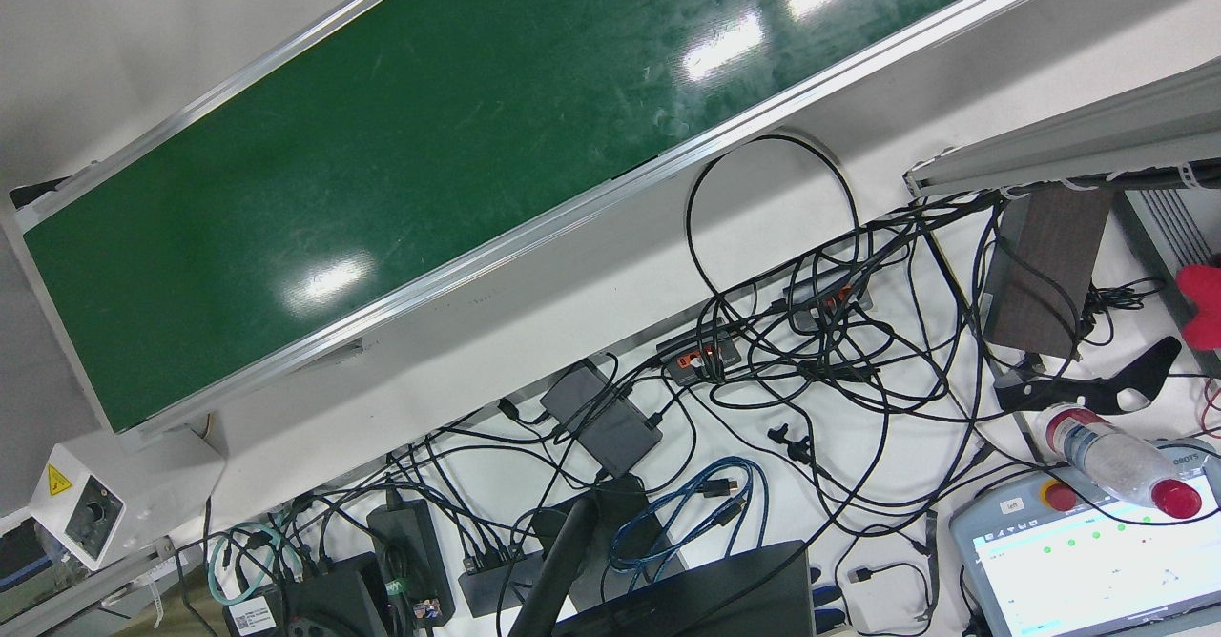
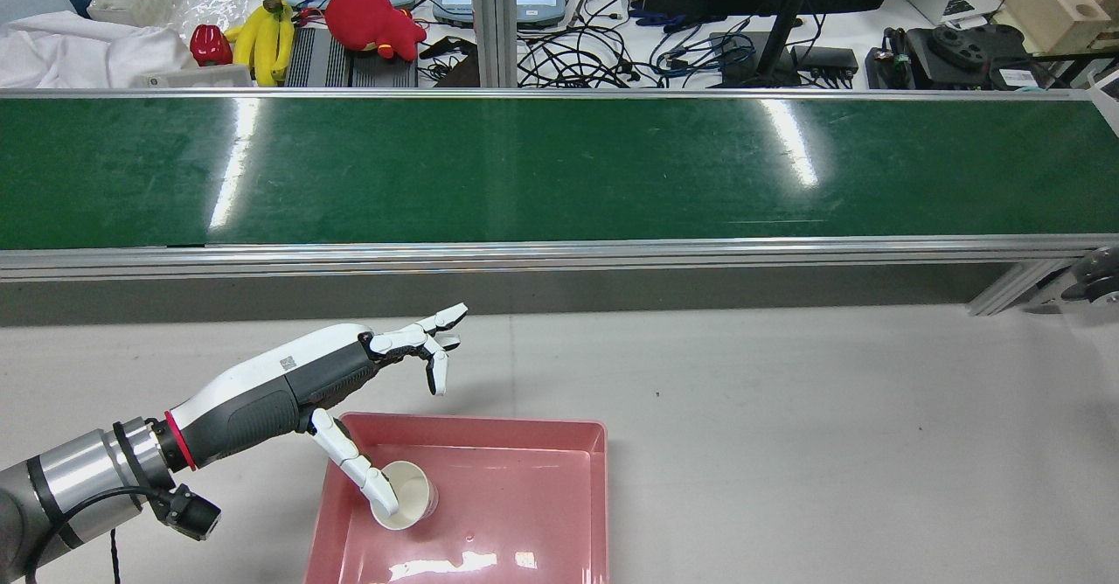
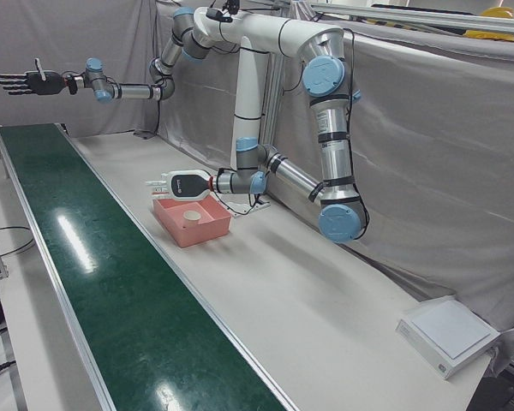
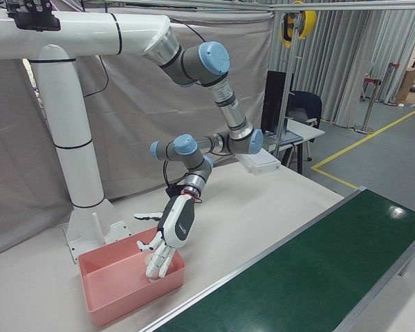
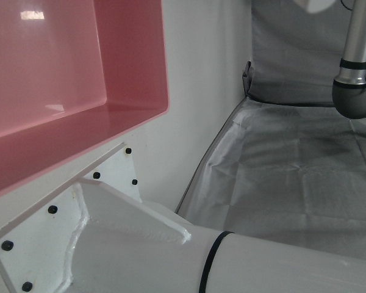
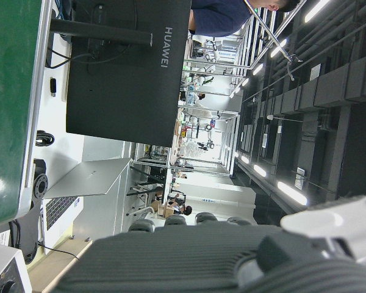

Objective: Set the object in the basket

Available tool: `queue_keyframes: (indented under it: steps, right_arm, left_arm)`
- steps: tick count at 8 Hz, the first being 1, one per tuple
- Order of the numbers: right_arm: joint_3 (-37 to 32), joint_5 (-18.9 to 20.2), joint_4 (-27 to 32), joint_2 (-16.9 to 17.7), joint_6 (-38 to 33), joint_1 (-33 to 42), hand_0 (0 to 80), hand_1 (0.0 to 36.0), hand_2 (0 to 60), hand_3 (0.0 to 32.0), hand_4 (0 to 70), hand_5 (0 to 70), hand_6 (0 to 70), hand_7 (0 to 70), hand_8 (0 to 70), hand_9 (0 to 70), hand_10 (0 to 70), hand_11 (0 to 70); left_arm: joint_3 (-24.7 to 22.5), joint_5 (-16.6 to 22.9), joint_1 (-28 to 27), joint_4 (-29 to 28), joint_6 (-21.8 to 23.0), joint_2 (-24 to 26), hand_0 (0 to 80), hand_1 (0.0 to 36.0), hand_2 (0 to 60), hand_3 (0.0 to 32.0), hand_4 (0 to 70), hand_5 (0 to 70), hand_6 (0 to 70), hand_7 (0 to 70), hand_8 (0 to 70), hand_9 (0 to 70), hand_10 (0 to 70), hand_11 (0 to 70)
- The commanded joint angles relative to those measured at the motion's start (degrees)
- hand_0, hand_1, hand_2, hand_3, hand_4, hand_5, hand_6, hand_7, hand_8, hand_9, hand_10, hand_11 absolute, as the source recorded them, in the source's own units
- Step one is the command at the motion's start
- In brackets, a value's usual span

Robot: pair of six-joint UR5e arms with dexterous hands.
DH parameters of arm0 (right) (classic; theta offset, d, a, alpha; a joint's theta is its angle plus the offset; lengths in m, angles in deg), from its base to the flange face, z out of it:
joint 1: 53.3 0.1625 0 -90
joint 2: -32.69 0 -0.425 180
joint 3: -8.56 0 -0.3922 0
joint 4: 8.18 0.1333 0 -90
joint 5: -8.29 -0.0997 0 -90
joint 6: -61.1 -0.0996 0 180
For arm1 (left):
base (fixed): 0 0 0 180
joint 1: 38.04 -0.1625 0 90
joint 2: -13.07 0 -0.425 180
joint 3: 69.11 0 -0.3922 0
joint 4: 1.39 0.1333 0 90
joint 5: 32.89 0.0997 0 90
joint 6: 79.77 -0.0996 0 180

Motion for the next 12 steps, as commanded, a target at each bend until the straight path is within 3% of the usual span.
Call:
queue_keyframes:
  steps: [1, 3, 4, 5, 7, 8, 10, 11, 12]
  right_arm:
    - [0.0, 0.0, 0.0, 0.0, 0.0, 0.0, 0.0, 0.0, 0.0, 0.0, 0.0, 0.0, 0.0, 0.0, 0.0, 0.0, 0.0, 0.0]
    - [0.0, 0.0, 0.0, 0.0, 0.0, 0.0, 0.0, 0.0, 0.0, 0.0, 0.0, 0.0, 0.0, 0.0, 0.0, 0.0, 0.0, 0.0]
    - [0.0, 0.0, 0.0, 0.0, 0.0, 0.0, 0.0, 0.0, 0.0, 0.0, 0.0, 0.0, 0.0, 0.0, 0.0, 0.0, 0.0, 0.0]
    - [0.0, 0.0, 0.0, 0.0, 0.0, 0.0, 0.0, 0.0, 0.0, 0.0, 0.0, 0.0, 0.0, 0.0, 0.0, 0.0, 0.0, 0.0]
    - [0.0, 0.0, 0.0, 0.0, 0.0, 0.0, 0.0, 0.0, 0.0, 0.0, 0.0, 0.0, 0.0, 0.0, 0.0, 0.0, 0.0, 0.0]
    - [0.1, 0.0, 0.0, 0.0, 0.0, 0.1, 0.0, 0.0, 0.0, 0.0, 0.0, 0.0, 0.0, 0.0, 0.0, 0.0, 0.0, 0.0]
    - [0.1, 0.0, 0.0, 0.0, 0.0, 0.1, 0.0, 0.0, 0.0, 0.0, 0.0, 0.0, 0.0, 0.0, 0.0, 0.0, 0.0, 0.0]
    - [0.1, 0.0, 0.0, 0.0, 0.0, 0.0, 0.0, 0.0, 0.0, 0.0, 0.0, 0.0, 0.0, 0.0, 0.0, 0.0, 0.0, 0.0]
    - [0.1, 0.0, 0.0, 0.0, 0.0, 0.1, 0.0, 0.0, 0.0, 0.0, 0.0, 0.0, 0.0, 0.0, 0.0, 0.0, 0.0, 0.0]
  left_arm:
    - [-3.3, 0.1, 0.5, 2.9, 0.1, 0.0, 59.7, 19.0, 0.0, 0.0, 21.1, 55.8, 3.7, 4.8, 8.8, 14.2, 1.7, 4.4]
    - [-3.7, 0.1, 0.4, 3.1, 0.4, -0.4, 57.8, 18.6, 0.0, 0.0, 20.6, 59.5, 3.9, 5.2, 9.4, 15.1, 2.0, 4.7]
    - [-5.0, 0.2, 0.8, 3.1, 0.8, -1.3, 56.3, 18.2, 0.0, 0.0, 19.0, 67.2, 3.9, 5.6, 9.8, 15.6, 2.1, 4.8]
    - [-8.1, 0.1, 1.2, 2.6, 1.3, -4.2, 56.1, 19.3, 1.7, 0.0, 15.1, 70.0, 4.3, 6.2, 11.0, 17.2, 2.7, 5.8]
    - [-11.3, 0.2, 5.5, 0.6, 2.7, -9.7, 53.9, 18.5, 5.3, 0.0, 14.0, 70.0, 4.9, 7.4, 12.4, 19.5, 3.2, 6.3]
    - [-11.2, 0.2, 9.7, -0.4, 7.1, -11.6, 54.3, 18.5, 4.7, 0.0, 14.7, 70.0, 5.4, 8.0, 12.8, 20.0, 3.7, 7.0]
    - [-11.3, 0.3, 18.4, -2.8, 11.6, -15.4, 55.0, 18.8, 4.0, 0.0, 16.1, 70.0, 6.3, 8.3, 13.7, 21.1, 4.0, 7.5]
    - [-11.1, 0.3, 20.9, -3.0, 12.2, -15.7, 55.2, 18.9, 3.0, 0.0, 16.2, 64.6, 6.5, 8.2, 13.8, 21.1, 3.8, 7.3]
    - [-10.5, 0.3, 21.8, -3.1, 12.2, -15.8, 55.0, 18.8, 2.5, 0.0, 15.5, 50.9, 6.4, 7.9, 13.4, 20.6, 3.6, 7.1]
